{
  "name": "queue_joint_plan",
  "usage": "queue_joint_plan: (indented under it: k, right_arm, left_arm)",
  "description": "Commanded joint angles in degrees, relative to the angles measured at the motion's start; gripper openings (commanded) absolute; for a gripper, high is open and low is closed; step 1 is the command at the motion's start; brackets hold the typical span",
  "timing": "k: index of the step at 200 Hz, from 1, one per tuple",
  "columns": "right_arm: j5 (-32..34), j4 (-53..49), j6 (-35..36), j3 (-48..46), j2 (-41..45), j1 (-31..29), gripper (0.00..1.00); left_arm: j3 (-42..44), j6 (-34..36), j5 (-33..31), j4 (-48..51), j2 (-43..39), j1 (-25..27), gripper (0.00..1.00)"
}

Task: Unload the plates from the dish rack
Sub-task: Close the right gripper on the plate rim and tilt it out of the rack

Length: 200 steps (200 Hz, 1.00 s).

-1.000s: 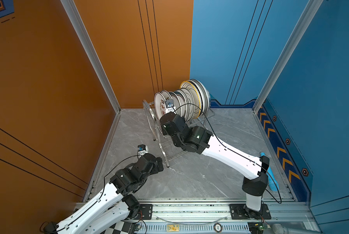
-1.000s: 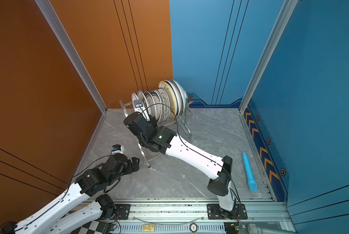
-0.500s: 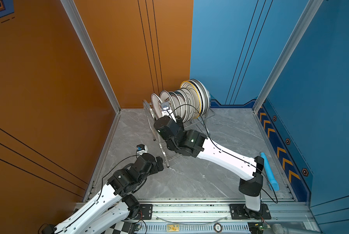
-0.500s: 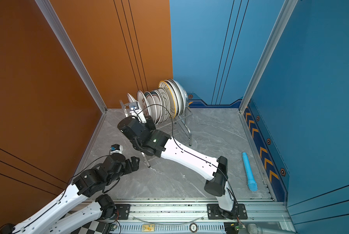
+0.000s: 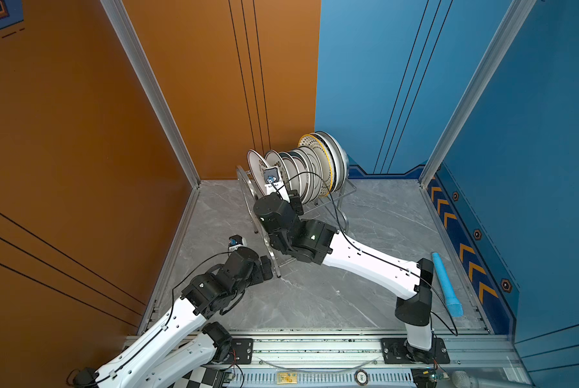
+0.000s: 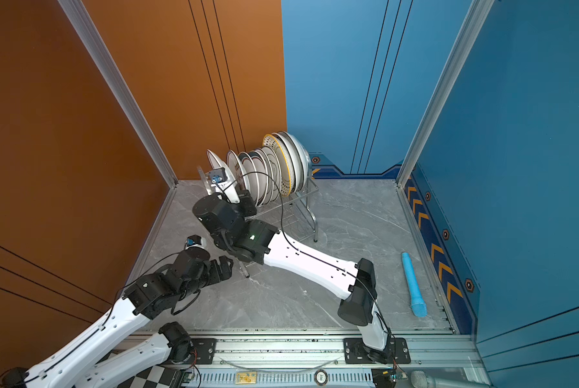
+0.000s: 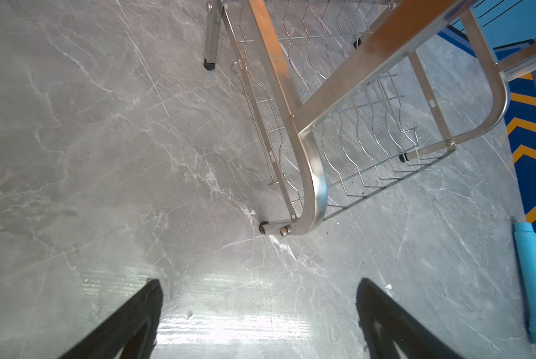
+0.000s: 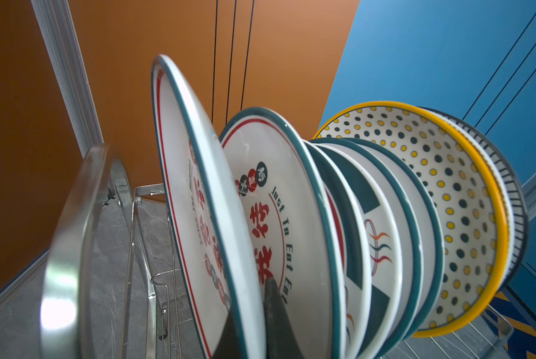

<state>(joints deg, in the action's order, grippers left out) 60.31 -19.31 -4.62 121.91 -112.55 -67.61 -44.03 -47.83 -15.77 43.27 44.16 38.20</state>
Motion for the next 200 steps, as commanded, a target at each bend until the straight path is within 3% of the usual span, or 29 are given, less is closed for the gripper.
queue_joint_plan:
  k: [1, 44, 104, 200]
  right_arm:
    - [-0.74, 6.84, 1.11, 0.17, 2.38, -0.98, 0.0]
    - [-1.01, 9.64, 3.44, 0.09, 3.05, -1.55, 0.0]
    - [0.49, 17.34, 11.38, 1.52, 3.14, -2.76, 0.0]
    - [1.2, 30.68, 26.29, 4.8, 3.15, -0.38, 0.0]
  left_arm:
    - [-2.37, 1.91, -0.74, 3.72, 0.95, -0.73, 0.98]
    - [-2.93, 4.39, -1.11, 3.61, 3.39, -0.98, 0.98]
    - [-1.42, 6.21, -1.71, 3.44, -0.4, -1.69, 0.98]
    - [-0.35, 11.76, 4.74, 0.33, -3.16, -2.16, 0.98]
